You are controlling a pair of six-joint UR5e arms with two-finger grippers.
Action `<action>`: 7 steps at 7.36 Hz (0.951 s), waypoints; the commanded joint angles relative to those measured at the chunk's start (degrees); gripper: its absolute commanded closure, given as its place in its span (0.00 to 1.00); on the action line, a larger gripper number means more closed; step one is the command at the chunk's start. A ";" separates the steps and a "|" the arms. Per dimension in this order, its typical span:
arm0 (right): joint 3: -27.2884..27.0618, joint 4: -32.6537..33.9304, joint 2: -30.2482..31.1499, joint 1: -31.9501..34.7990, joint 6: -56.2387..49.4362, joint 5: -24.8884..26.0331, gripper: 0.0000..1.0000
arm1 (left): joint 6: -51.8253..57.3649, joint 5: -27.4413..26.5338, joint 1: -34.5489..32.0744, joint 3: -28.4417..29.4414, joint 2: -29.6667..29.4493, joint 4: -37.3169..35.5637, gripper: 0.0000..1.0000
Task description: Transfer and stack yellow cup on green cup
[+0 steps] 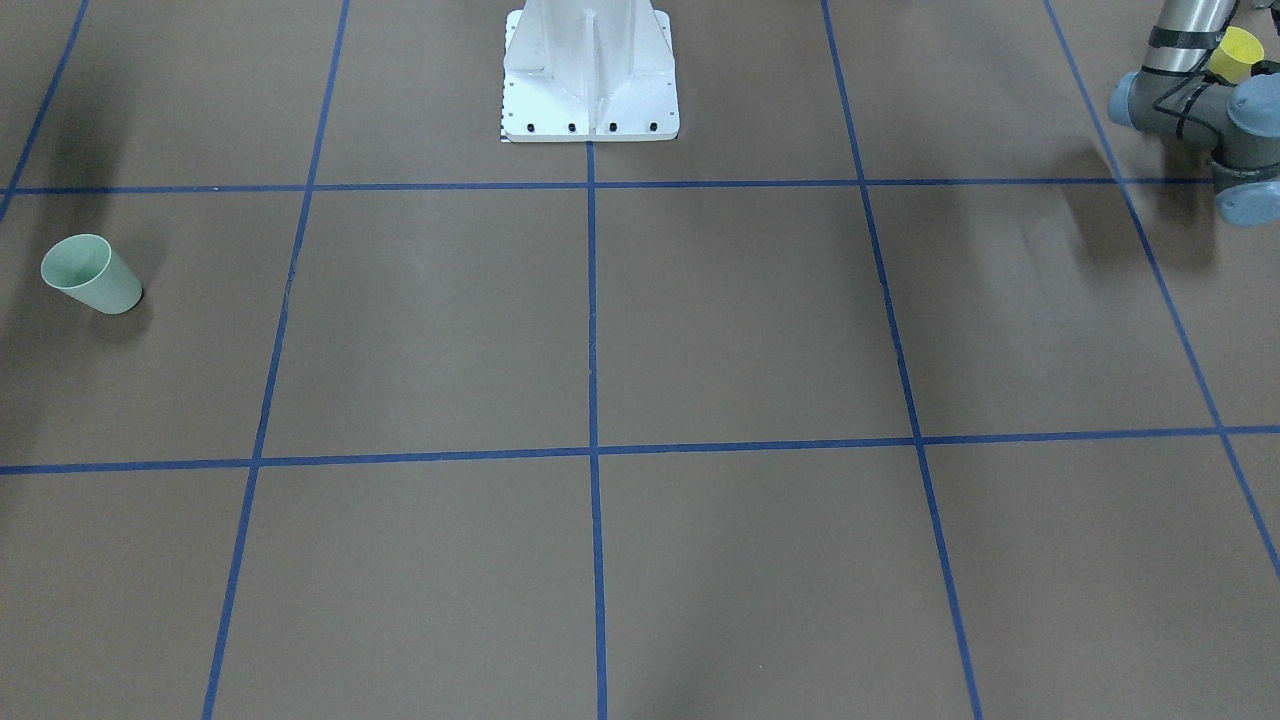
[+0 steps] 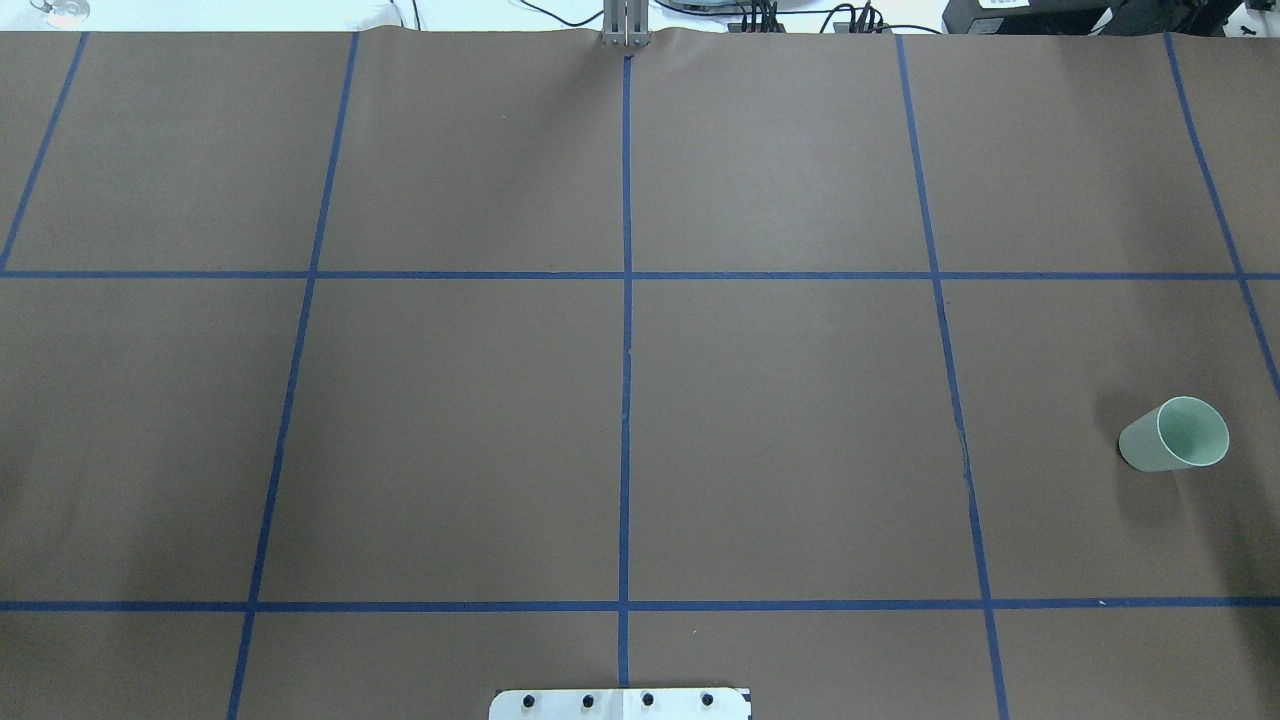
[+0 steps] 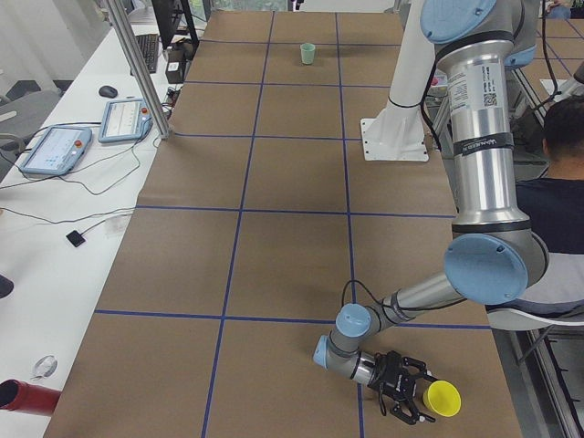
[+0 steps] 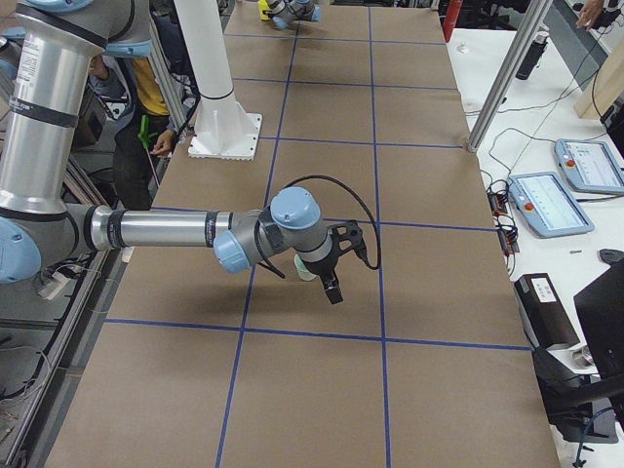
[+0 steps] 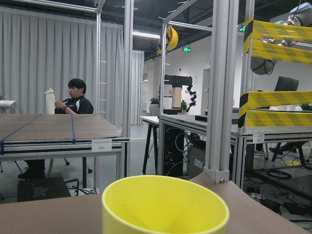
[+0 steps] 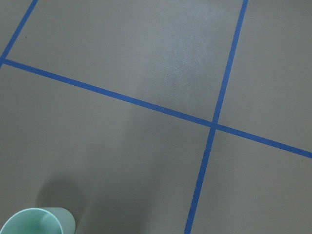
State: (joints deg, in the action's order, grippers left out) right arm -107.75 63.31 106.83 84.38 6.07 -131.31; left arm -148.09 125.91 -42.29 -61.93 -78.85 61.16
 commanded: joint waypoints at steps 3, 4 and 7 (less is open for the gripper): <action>0.00 -0.47 0.31 0.00 0.00 0.00 0.00 | 3.42 1.98 0.10 0.66 1.06 0.45 0.09; 0.00 -0.47 0.31 0.00 0.00 0.00 0.00 | 3.51 1.98 0.10 0.67 1.15 0.54 0.47; 0.00 -0.47 0.22 0.00 0.08 0.00 0.00 | 7.27 1.54 0.54 0.58 1.06 1.07 0.67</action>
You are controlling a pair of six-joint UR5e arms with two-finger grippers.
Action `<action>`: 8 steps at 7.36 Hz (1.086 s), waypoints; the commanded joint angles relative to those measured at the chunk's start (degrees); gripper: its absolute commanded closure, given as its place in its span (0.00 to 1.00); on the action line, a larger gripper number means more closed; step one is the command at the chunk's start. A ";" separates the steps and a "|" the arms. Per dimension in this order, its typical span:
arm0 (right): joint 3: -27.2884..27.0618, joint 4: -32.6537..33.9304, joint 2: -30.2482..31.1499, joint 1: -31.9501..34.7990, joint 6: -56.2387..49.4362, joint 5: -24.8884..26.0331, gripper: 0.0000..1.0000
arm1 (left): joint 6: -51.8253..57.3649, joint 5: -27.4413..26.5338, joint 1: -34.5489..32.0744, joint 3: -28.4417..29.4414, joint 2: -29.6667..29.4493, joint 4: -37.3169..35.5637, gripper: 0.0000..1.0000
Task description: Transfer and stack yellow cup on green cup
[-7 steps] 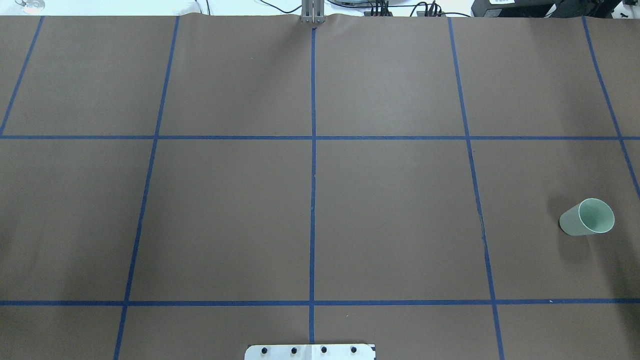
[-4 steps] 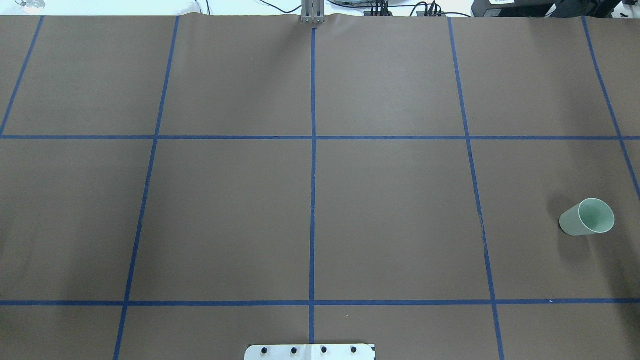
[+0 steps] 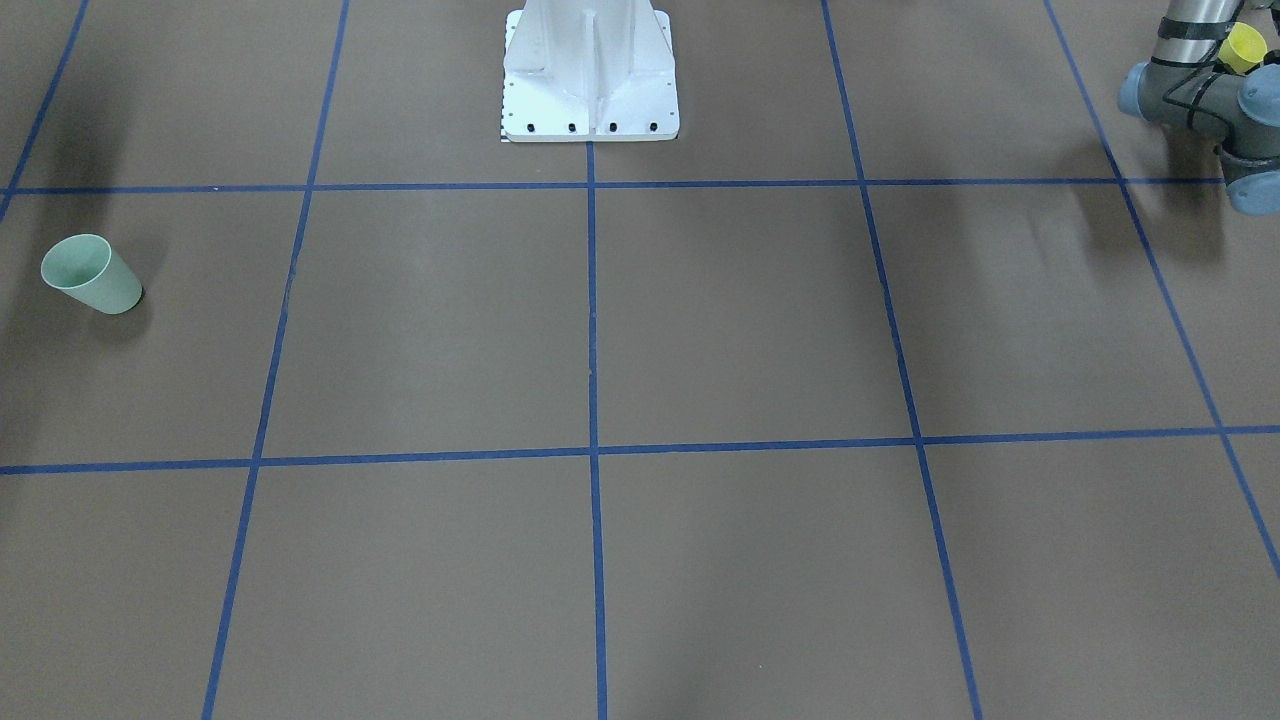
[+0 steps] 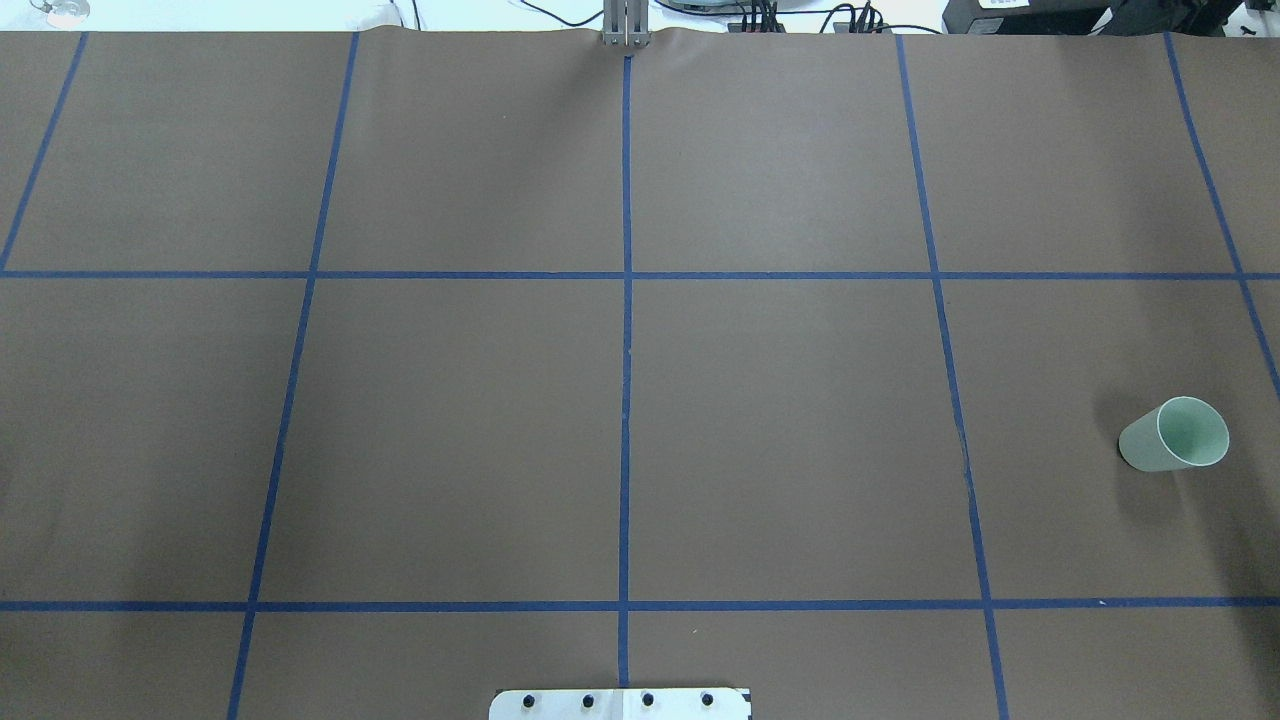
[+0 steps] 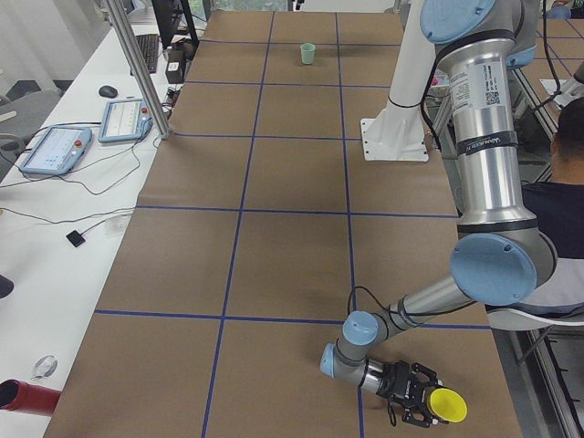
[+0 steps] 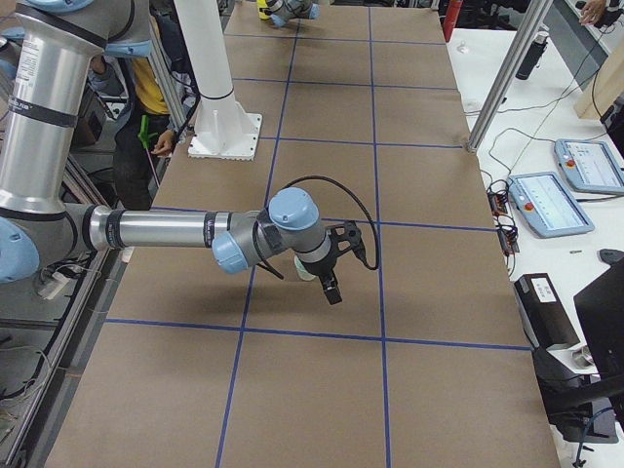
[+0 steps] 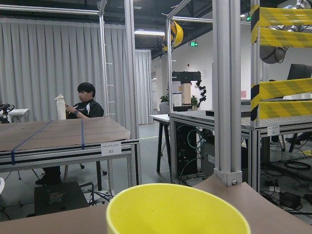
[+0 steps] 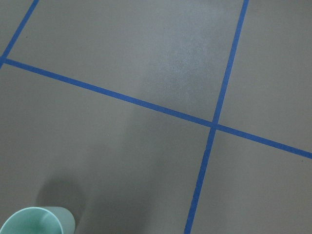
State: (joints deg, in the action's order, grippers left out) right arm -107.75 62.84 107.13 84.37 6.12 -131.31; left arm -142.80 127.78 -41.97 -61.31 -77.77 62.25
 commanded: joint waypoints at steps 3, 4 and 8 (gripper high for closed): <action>0.17 0.17 -0.25 0.00 0.65 -0.62 0.00 | 6.99 -9.52 0.83 -0.39 1.04 -1.15 0.70; 0.35 0.09 -0.34 0.00 0.65 -0.70 0.00 | 7.01 -11.74 0.84 -0.57 2.26 -0.73 0.71; 1.05 0.26 -0.78 -0.09 0.82 -0.44 0.00 | 7.01 -27.80 0.66 -13.19 12.27 2.87 0.75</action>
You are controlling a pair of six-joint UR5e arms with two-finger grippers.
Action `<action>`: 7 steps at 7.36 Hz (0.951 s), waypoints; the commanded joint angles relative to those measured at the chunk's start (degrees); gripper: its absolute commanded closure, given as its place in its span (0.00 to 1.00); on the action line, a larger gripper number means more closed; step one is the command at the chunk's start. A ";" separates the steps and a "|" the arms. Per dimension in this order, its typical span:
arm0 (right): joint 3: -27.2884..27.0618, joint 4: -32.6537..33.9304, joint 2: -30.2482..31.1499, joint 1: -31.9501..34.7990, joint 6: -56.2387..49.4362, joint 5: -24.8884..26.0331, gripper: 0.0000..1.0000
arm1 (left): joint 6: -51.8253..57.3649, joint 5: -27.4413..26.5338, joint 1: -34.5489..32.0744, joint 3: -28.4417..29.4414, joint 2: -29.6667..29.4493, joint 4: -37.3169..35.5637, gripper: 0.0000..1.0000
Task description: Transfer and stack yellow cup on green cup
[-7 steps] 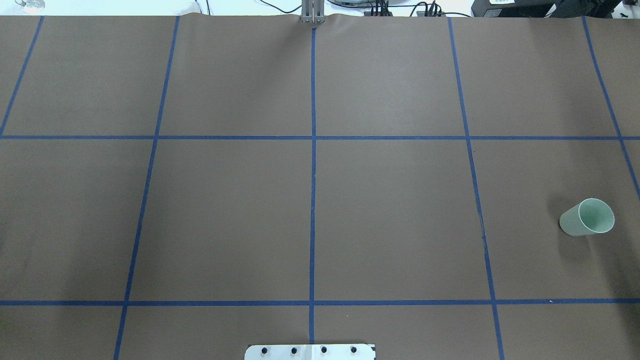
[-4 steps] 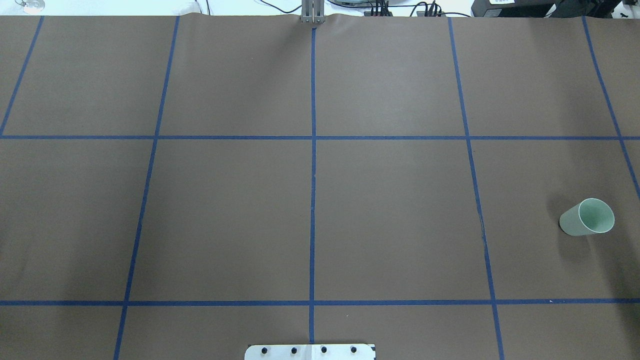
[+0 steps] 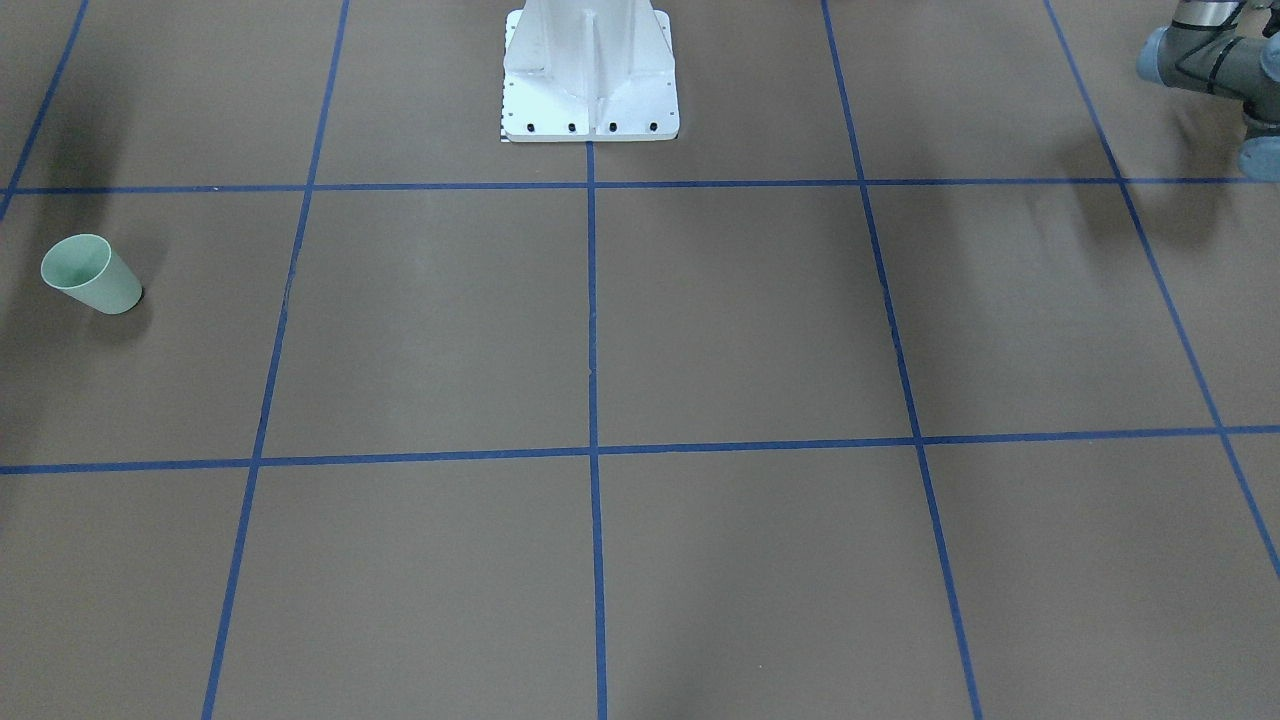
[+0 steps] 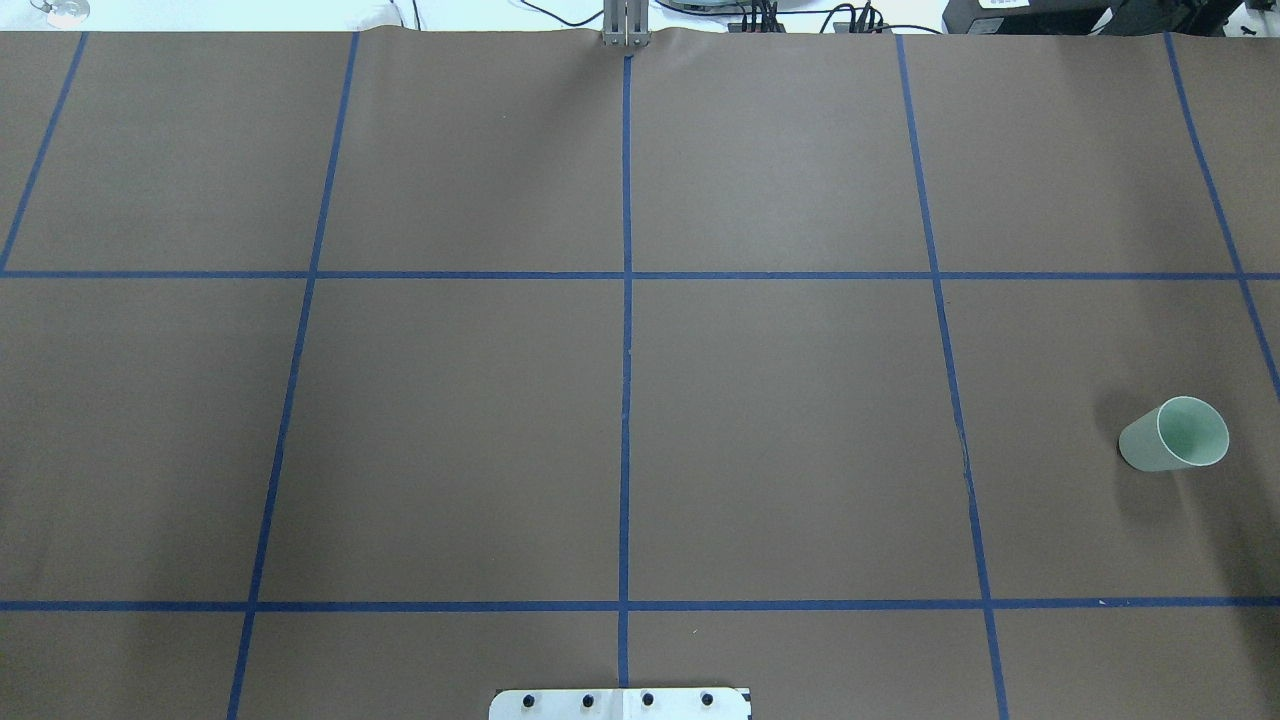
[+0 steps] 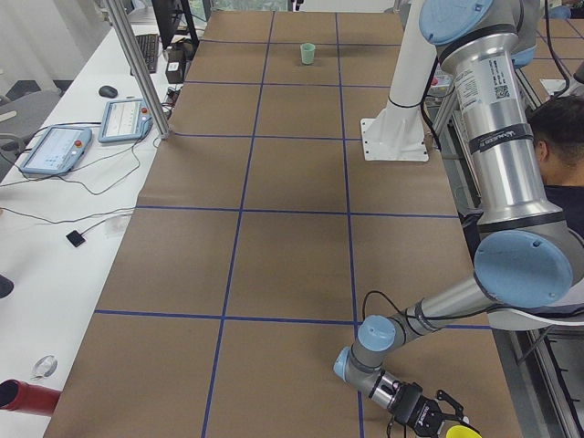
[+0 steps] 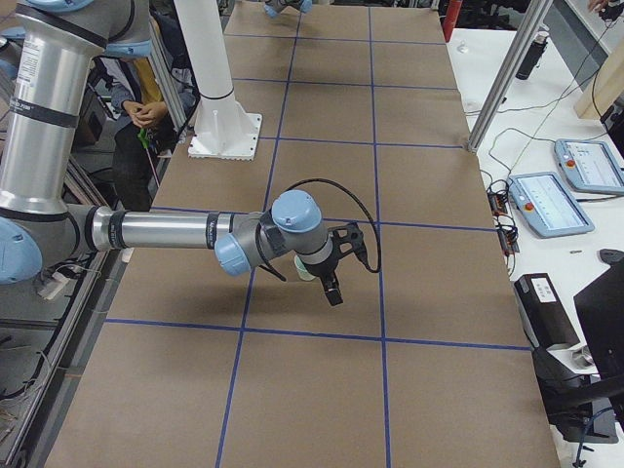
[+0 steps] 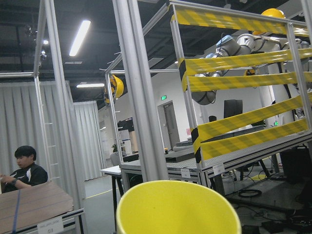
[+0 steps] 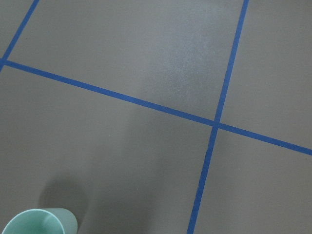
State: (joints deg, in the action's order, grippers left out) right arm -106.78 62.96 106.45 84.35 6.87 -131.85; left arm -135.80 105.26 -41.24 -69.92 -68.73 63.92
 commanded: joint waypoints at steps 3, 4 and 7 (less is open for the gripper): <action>0.43 0.49 -0.98 -0.07 1.03 0.19 0.00 | 6.84 -14.27 -0.16 -15.50 7.56 1.38 0.77; 0.69 0.49 -1.24 -0.07 1.21 0.19 0.00 | 9.48 -17.77 -0.68 -16.12 7.82 3.90 0.77; 1.14 0.49 -2.29 -0.07 3.50 0.37 0.00 | 17.30 -28.23 -3.47 -16.04 7.83 16.89 0.77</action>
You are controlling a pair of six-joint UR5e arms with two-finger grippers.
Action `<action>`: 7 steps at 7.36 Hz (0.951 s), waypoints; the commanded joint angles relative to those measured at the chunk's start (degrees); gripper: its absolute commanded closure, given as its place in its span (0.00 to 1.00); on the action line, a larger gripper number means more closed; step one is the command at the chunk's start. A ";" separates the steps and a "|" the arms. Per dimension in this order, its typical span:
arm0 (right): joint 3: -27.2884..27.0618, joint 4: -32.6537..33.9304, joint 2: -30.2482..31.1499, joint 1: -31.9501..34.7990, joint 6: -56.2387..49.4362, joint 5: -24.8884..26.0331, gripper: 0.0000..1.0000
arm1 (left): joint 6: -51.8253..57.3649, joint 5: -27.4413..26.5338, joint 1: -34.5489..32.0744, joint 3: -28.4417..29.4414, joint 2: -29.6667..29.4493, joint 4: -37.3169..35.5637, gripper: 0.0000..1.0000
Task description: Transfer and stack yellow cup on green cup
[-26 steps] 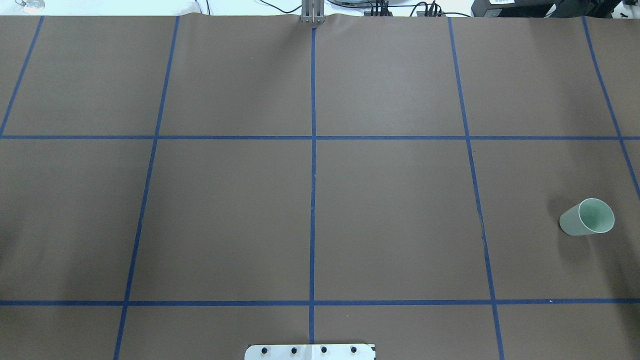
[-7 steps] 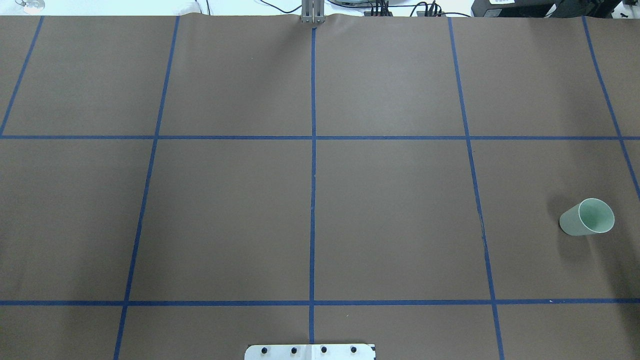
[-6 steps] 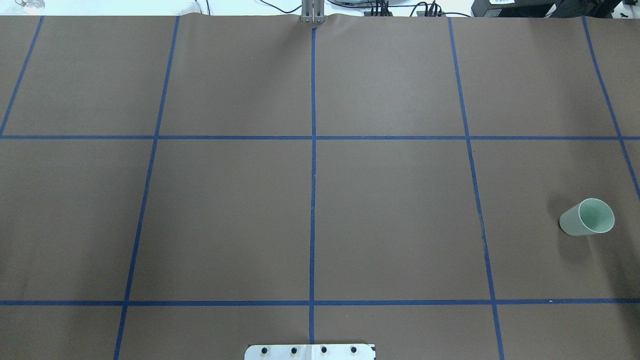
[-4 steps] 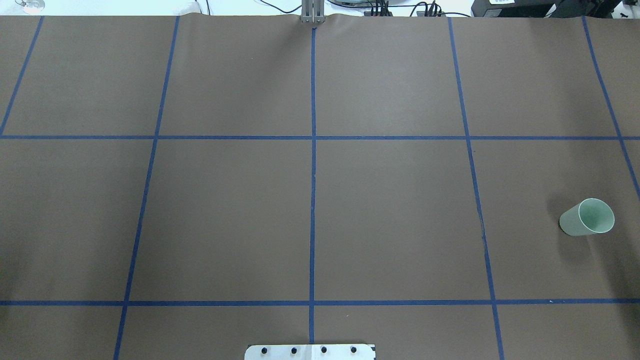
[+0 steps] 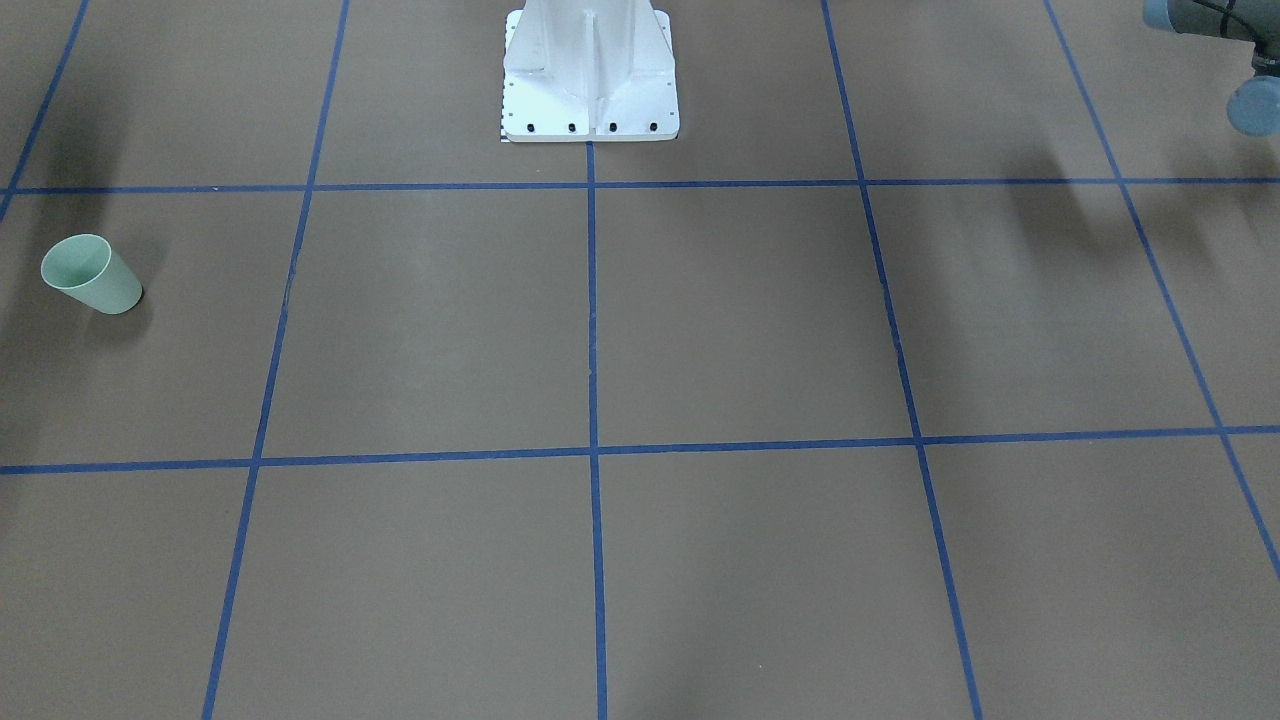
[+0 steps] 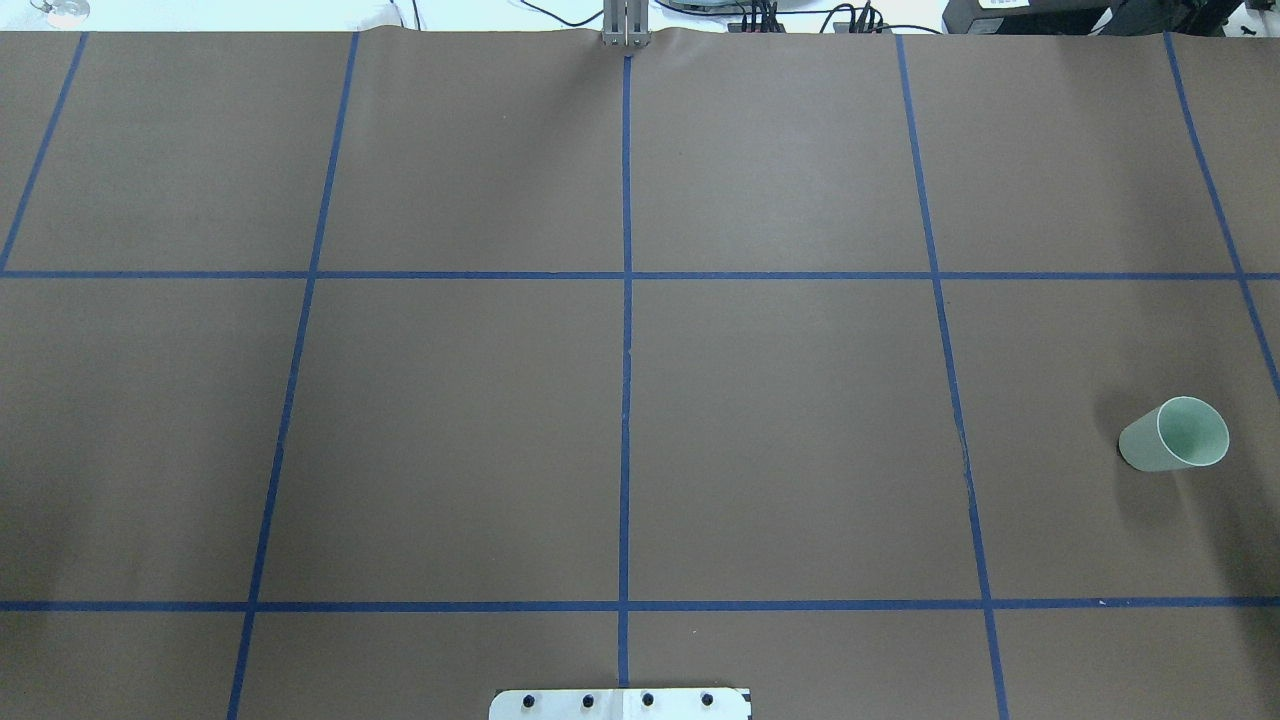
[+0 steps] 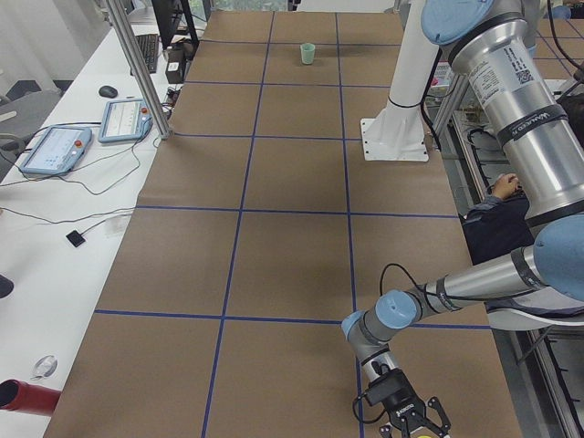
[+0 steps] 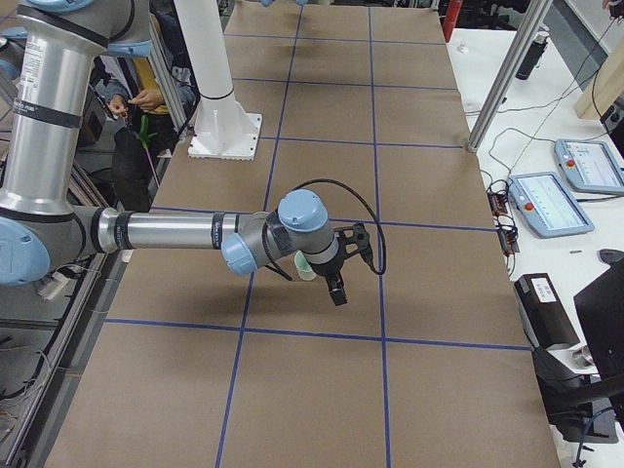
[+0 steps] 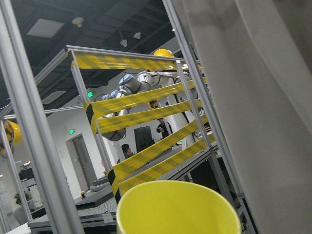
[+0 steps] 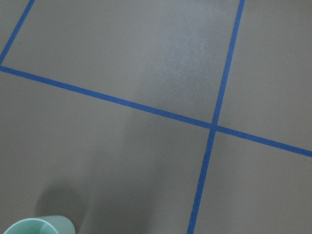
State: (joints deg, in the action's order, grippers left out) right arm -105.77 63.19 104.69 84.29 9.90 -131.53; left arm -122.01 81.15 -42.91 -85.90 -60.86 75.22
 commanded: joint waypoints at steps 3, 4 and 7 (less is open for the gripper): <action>2.58 0.09 -1.85 0.00 0.74 0.04 0.00 | 16.49 -13.36 -10.94 -0.14 -0.74 20.55 0.77; 3.72 -0.26 -2.11 0.00 0.74 0.04 0.00 | 21.15 -14.95 -12.79 -0.14 -1.53 27.98 0.77; 3.81 -0.35 -2.12 0.00 0.74 -0.04 0.00 | 38.80 -15.85 -17.37 -0.06 -7.06 48.11 0.77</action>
State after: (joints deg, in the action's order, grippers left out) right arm -102.03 62.87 102.57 84.28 10.69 -131.50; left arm -91.04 65.55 -58.51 -86.03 -65.37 114.79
